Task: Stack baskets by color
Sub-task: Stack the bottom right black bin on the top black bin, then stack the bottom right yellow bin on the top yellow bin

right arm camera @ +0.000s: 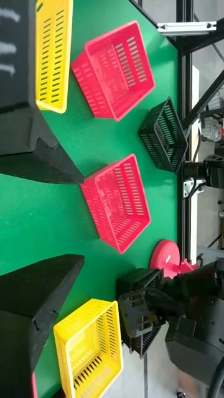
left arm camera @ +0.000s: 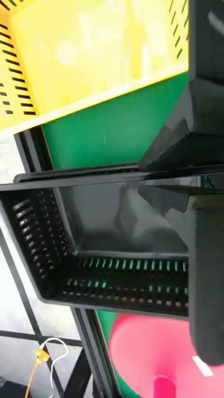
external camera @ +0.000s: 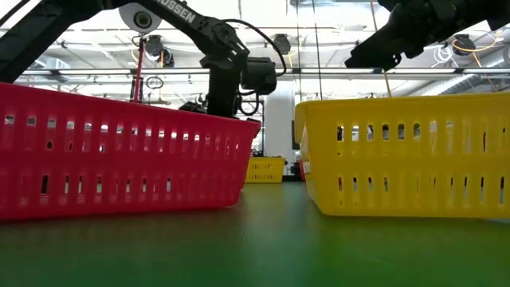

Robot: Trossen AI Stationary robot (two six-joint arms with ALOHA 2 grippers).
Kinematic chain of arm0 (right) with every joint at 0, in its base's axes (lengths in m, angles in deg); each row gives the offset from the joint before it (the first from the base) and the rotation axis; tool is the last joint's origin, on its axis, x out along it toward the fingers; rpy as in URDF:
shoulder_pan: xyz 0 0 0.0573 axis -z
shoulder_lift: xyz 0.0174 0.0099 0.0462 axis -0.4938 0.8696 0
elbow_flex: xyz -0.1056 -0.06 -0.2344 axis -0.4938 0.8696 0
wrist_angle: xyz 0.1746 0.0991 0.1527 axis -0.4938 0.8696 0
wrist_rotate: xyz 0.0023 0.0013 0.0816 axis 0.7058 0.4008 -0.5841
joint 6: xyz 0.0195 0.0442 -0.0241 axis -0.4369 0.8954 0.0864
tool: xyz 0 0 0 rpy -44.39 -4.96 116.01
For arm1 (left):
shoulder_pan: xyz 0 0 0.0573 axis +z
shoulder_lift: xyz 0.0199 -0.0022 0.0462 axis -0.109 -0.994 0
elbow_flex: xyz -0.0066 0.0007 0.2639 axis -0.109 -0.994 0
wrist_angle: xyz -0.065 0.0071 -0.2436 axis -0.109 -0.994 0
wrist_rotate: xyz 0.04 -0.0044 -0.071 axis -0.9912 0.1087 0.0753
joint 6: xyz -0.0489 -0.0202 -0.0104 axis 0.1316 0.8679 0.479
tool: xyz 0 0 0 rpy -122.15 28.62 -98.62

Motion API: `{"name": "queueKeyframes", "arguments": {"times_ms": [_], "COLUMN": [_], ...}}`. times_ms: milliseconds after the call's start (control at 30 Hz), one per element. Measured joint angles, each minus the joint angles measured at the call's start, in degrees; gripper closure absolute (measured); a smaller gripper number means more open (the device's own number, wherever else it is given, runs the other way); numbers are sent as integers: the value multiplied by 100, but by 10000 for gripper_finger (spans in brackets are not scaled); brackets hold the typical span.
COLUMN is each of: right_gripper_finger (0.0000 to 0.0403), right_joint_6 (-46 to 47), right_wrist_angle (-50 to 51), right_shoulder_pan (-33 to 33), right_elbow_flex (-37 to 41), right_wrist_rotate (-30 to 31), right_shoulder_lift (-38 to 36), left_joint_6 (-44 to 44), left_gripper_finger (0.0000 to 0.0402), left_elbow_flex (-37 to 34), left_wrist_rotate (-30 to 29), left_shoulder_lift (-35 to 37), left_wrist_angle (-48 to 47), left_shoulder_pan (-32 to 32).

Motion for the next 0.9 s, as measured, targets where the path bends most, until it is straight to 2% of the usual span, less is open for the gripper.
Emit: {"name": "queueKeyframes", "arguments": {"times_ms": [433, 733, 900], "right_gripper_finger": [213, 213, 213], "right_joint_6": [0, 0, 0], "right_wrist_angle": [0, 0, 9], "right_shoulder_pan": [-1, -1, 0], "right_elbow_flex": [0, 0, 0], "right_wrist_rotate": [0, 0, -2], "right_shoulder_lift": [-1, 0, -2], "left_joint_6": [-8, -130, -709], "left_gripper_finger": [340, 263, 250], "left_elbow_flex": [0, 1, 76], "left_wrist_rotate": [40, 43, -7], "left_shoulder_lift": [0, 77, 514], "left_wrist_angle": [254, 318, 299], "left_shoulder_pan": [33, 130, 48]}}
